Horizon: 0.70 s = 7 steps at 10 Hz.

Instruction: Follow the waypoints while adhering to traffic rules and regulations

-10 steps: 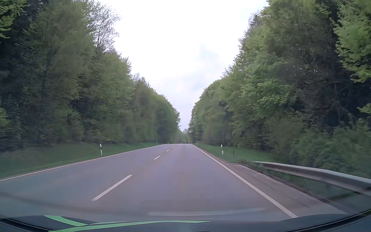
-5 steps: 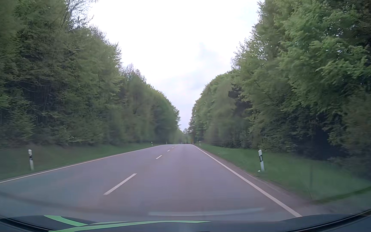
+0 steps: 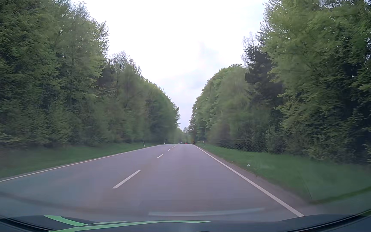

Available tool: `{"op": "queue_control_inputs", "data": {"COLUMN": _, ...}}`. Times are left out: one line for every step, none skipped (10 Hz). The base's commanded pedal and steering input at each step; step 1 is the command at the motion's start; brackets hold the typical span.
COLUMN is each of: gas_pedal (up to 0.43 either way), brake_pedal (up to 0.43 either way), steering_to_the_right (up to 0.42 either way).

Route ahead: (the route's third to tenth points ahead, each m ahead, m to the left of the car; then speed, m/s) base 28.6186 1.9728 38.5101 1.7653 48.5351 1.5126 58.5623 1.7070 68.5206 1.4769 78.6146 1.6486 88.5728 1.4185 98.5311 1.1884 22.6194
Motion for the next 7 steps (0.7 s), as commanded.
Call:
{"op": "queue_control_inputs", "data": {"gas_pedal": 0.000, "brake_pedal": 0.000, "steering_to_the_right": -0.001}}
{"op": "queue_control_inputs", "data": {"gas_pedal": 0.000, "brake_pedal": 0.000, "steering_to_the_right": -0.001}}
{"op": "queue_control_inputs", "data": {"gas_pedal": 0.000, "brake_pedal": 0.000, "steering_to_the_right": 0.000}}
{"op": "queue_control_inputs", "data": {"gas_pedal": 0.000, "brake_pedal": 0.000, "steering_to_the_right": -0.001}}
{"op": "queue_control_inputs", "data": {"gas_pedal": 0.000, "brake_pedal": 0.000, "steering_to_the_right": -0.001}}
{"op": "queue_control_inputs", "data": {"gas_pedal": 0.000, "brake_pedal": 0.000, "steering_to_the_right": 0.000}}
{"op": "queue_control_inputs", "data": {"gas_pedal": 0.000, "brake_pedal": 0.000, "steering_to_the_right": 0.000}}
